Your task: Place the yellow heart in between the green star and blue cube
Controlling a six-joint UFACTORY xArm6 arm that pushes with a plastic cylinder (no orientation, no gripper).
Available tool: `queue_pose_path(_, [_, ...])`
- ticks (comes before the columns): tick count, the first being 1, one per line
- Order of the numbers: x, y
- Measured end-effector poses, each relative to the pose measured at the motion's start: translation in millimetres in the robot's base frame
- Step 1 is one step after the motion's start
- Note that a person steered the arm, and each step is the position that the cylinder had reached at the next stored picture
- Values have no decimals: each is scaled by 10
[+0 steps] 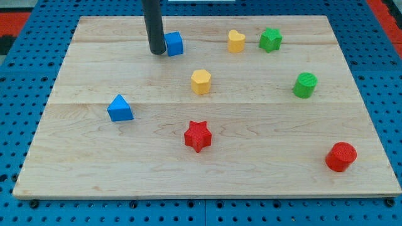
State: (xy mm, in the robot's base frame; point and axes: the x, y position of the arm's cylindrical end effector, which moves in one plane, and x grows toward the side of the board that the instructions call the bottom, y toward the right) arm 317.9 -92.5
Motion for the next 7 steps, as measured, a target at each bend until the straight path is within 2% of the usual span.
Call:
queue_pose_path(3, [-121,662])
queue_pose_path(6, [-106,2011])
queue_pose_path(7, [-106,2091])
